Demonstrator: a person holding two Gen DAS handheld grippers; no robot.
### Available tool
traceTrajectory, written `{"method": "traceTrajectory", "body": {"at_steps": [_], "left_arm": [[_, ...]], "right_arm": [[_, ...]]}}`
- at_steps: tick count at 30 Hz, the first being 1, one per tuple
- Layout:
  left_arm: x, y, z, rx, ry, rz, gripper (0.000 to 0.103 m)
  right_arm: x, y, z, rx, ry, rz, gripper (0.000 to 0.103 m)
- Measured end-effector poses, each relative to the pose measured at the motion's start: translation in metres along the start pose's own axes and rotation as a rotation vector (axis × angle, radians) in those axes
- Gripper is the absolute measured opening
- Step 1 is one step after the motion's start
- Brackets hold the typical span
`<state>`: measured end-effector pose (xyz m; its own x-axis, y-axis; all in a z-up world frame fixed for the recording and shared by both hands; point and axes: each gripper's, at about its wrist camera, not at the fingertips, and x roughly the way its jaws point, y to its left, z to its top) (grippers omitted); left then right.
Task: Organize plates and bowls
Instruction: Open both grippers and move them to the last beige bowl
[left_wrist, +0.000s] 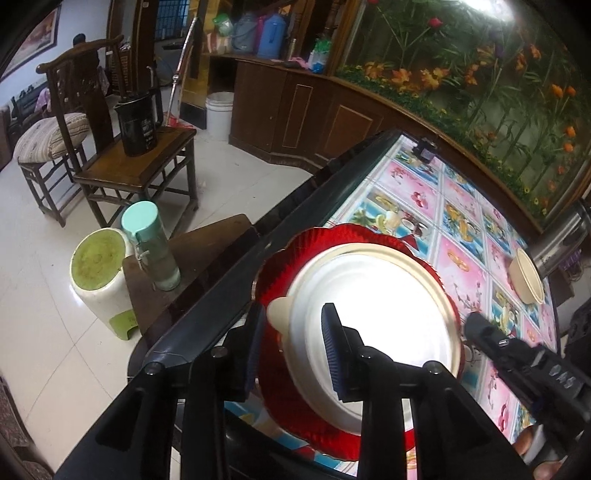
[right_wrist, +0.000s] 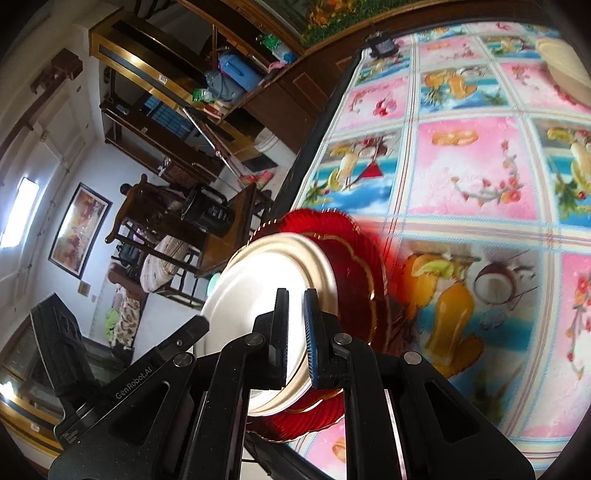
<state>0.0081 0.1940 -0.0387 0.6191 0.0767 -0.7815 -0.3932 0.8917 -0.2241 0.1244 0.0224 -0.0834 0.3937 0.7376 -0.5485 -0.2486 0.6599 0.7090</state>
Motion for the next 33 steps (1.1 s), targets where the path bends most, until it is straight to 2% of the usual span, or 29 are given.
{"method": "traceTrajectory", "body": {"at_steps": [4,8,10,12,14,15,17,21,22,23,25,29,33], "left_arm": [[-0.004,0.006,0.001,-0.029,-0.004,-0.007,0.031],[-0.022,-0.008,0.007,-0.008,-0.064,-0.012,0.032],[-0.030,-0.023,0.008,0.019,-0.092,-0.031,0.038],[-0.038,-0.049,0.011,0.067,-0.108,-0.078,0.056],[-0.041,-0.082,0.013,0.120,-0.112,-0.127,0.066],[-0.040,-0.097,0.015,0.148,-0.109,-0.138,0.067],[-0.032,-0.137,0.017,0.208,-0.073,-0.176,0.069],[0.001,-0.205,0.022,0.260,0.046,-0.268,0.070],[0.011,-0.220,0.022,0.267,0.069,-0.276,0.070],[0.020,-0.236,0.024,0.272,0.087,-0.283,0.070],[0.040,-0.265,0.029,0.267,0.111,-0.281,0.070],[0.073,-0.321,0.041,0.278,0.136,-0.261,0.070],[0.111,-0.365,0.043,0.303,0.174,-0.236,0.070]], "right_arm": [[-0.016,-0.015,0.010,0.044,-0.045,0.017,0.010],[-0.033,-0.037,0.021,0.095,-0.084,0.007,0.010],[-0.042,-0.051,0.027,0.125,-0.098,0.003,0.010],[-0.054,-0.069,0.035,0.155,-0.117,-0.016,0.010],[-0.069,-0.089,0.045,0.185,-0.136,-0.033,0.010],[-0.075,-0.096,0.048,0.194,-0.145,-0.037,0.010],[-0.100,-0.120,0.061,0.218,-0.187,-0.064,0.014],[-0.150,-0.158,0.087,0.247,-0.278,-0.114,0.014],[-0.164,-0.168,0.093,0.252,-0.299,-0.130,0.016],[-0.179,-0.181,0.102,0.258,-0.315,-0.150,0.024],[-0.198,-0.200,0.113,0.283,-0.335,-0.162,0.035],[-0.228,-0.242,0.140,0.331,-0.355,-0.196,0.035],[-0.228,-0.282,0.162,0.413,-0.327,-0.185,0.035]]}}
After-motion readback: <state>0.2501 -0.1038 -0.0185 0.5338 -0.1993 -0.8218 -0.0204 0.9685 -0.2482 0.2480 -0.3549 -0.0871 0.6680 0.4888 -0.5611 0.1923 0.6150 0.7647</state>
